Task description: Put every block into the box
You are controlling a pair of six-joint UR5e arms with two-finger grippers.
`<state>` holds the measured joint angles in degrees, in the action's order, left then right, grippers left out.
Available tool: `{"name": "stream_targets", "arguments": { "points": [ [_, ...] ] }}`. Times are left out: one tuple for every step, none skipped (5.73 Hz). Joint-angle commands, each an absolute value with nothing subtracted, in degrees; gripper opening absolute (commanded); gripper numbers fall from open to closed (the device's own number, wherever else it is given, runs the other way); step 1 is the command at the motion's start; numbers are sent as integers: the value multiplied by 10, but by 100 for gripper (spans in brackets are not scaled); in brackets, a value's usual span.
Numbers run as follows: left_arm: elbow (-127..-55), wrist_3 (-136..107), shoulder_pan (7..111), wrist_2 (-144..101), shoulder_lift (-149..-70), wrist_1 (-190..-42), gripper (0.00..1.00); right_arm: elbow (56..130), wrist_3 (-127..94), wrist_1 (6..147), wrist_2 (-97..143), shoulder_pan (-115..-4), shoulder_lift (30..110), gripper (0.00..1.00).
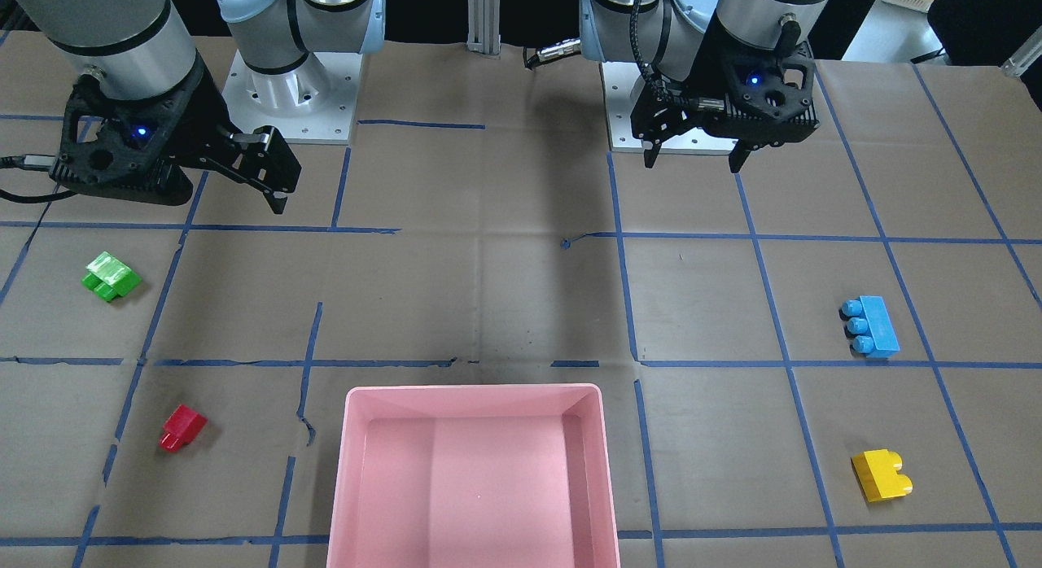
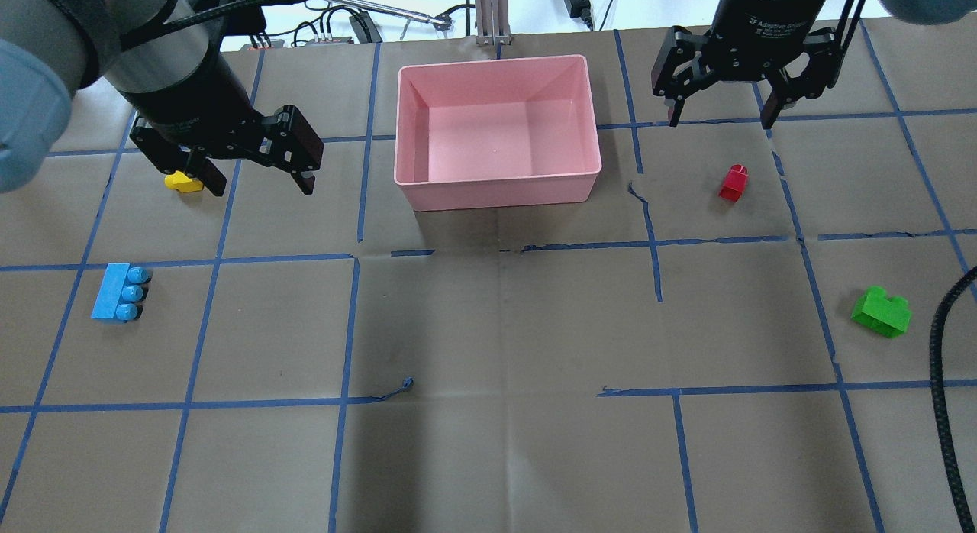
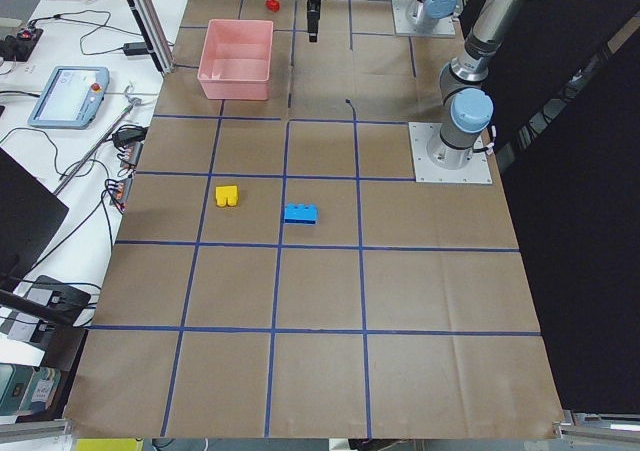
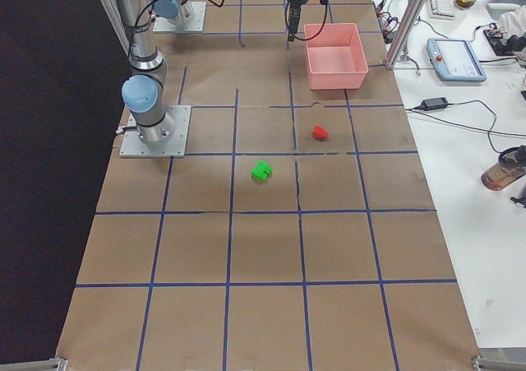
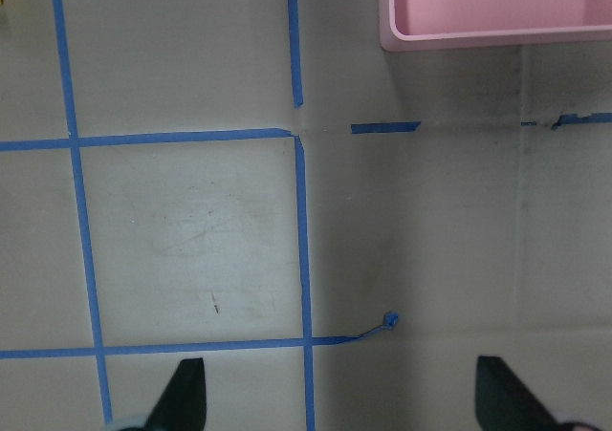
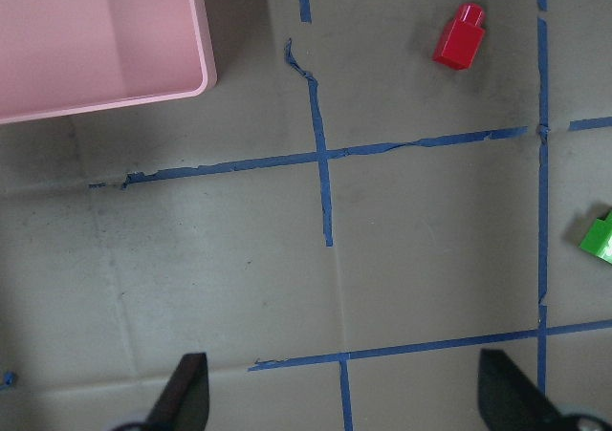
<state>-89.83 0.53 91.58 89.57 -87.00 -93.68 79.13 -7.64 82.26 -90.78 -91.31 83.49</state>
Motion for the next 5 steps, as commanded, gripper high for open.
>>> {"name": "stream_targets", "arguments": {
  "points": [
    [-900, 5, 911, 904, -864, -939, 100, 793, -76, 823, -908, -913, 837, 100],
    [-897, 6, 888, 897, -864, -938, 100, 793, -76, 823, -908, -913, 838, 100],
    [-908, 7, 885, 903, -858, -940, 100, 793, -76, 823, -908, -913, 838, 100],
    [-913, 10, 878, 904, -853, -945, 100, 793, -76, 822, -908, -913, 838, 100],
    [-917, 34, 855, 904, -846, -954, 100, 793, -76, 822, -908, -913, 838, 100]
  ]
}}
